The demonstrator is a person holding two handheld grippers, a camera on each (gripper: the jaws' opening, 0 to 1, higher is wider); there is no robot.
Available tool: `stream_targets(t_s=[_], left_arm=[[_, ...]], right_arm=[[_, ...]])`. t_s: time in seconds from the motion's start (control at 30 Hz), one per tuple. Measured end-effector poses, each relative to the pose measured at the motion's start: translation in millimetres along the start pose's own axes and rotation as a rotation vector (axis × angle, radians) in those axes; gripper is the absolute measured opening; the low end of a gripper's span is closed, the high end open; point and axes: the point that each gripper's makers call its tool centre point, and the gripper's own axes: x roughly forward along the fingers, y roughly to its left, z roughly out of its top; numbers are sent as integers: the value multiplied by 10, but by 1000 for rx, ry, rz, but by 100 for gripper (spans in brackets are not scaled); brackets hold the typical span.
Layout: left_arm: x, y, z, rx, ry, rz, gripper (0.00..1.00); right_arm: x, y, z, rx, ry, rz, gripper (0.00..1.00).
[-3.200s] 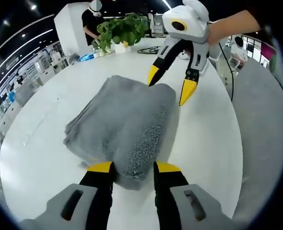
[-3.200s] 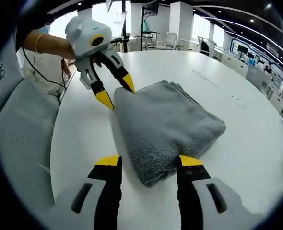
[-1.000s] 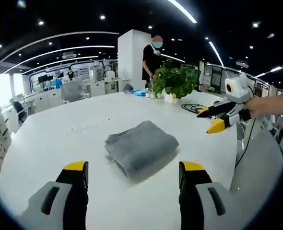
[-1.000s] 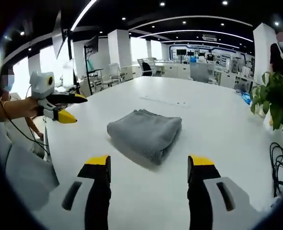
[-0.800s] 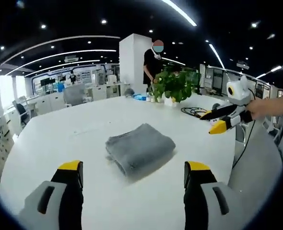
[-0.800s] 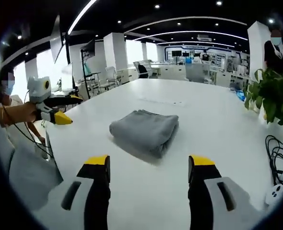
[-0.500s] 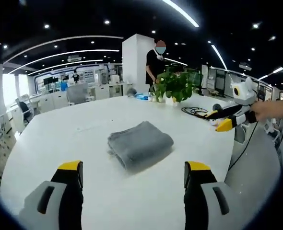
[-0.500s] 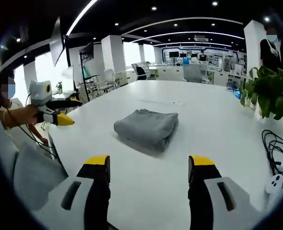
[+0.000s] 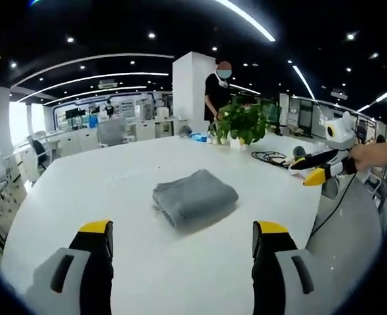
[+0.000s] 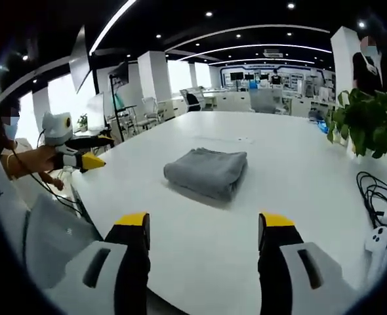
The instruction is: Fold the towel on the table until its edges align and the towel forms a compact rectangular stack.
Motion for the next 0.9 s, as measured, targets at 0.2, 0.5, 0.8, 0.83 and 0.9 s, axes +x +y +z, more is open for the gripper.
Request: stream_targets(t_s=[0.2,0.5,0.8,0.83,0.9], left_arm=[[-48,-8,-43,-27,6,5,90],[-67,9,-101,-34,26,5,90],[-107,27,-78,-29,24,3,89],[-108,29,-83,-28,25,3,89],[-110,37,-90,-28,28,3,89]], right_arm=[[-16,67,-48,15,3,5,66],[-46,185,-61,19,-2,17,66],[-59,241,-85,15,6,30,66],[-61,243,-76,16,4,30,66],[-61,242,-69,16,2,30,65]])
